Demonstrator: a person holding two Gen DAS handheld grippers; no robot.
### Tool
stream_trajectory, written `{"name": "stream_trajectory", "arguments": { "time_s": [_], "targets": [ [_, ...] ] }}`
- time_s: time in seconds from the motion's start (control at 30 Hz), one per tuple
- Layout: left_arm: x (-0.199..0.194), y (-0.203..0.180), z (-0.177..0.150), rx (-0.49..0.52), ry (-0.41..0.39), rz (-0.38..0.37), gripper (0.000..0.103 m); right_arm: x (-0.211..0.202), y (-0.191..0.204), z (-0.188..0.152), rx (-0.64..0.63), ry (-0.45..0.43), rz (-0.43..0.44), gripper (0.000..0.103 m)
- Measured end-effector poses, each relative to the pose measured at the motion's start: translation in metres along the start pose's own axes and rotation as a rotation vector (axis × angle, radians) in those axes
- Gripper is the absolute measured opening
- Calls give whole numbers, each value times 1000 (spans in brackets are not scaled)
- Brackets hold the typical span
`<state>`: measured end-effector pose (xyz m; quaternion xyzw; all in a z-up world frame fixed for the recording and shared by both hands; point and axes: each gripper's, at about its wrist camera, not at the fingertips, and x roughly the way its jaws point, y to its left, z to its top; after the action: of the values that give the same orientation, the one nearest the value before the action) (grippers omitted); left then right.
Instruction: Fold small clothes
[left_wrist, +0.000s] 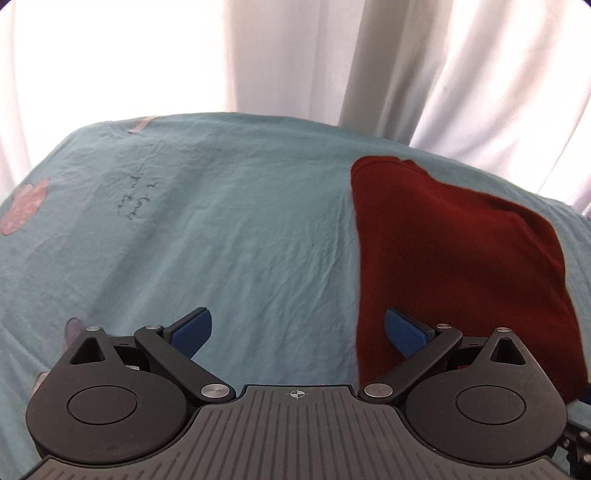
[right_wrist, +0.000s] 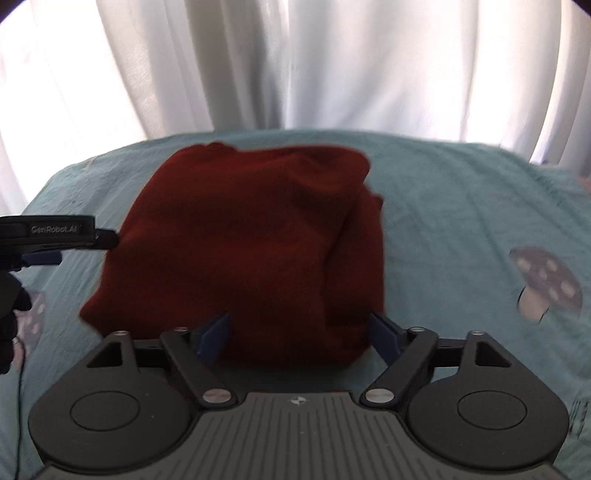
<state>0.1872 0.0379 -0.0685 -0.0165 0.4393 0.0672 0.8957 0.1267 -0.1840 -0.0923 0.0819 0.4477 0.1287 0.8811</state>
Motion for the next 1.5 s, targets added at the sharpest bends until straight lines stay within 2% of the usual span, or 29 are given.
{"name": "stream_trajectory", "arguments": {
  "time_s": [0.07, 0.13, 0.3, 0.4, 0.53, 0.67, 0.77, 1.13, 1.5],
  "targets": [
    [-8, 3, -14, 26, 38, 11, 102, -1, 5, -17, 12, 80, 41, 95],
    [-18, 7, -28, 10, 43, 3, 102, -4, 10, -28, 17, 121, 31, 99],
    [-33, 5, -46, 7, 76, 2, 102, -8, 25, -27, -13, 182, -72, 99],
    [-36, -6, -50, 67, 127, 18, 102, -17, 29, -22, 2, 142, -96, 99],
    [-48, -11, -53, 78, 129, 6, 102, -24, 39, -14, -4, 105, -175, 99],
    [-56, -13, -51, 74, 140, -2, 102, -23, 47, -5, -61, 171, -187, 99],
    [-59, -17, -50, 97, 151, 7, 102, -29, 50, -5, -51, 148, -212, 99],
    [-64, -25, -45, 114, 145, -13, 102, -31, 45, 2, 20, 164, -267, 99],
    [-59, -26, -47, 123, 177, -27, 102, -30, 39, 3, 63, 176, -260, 99]
  ]
}}
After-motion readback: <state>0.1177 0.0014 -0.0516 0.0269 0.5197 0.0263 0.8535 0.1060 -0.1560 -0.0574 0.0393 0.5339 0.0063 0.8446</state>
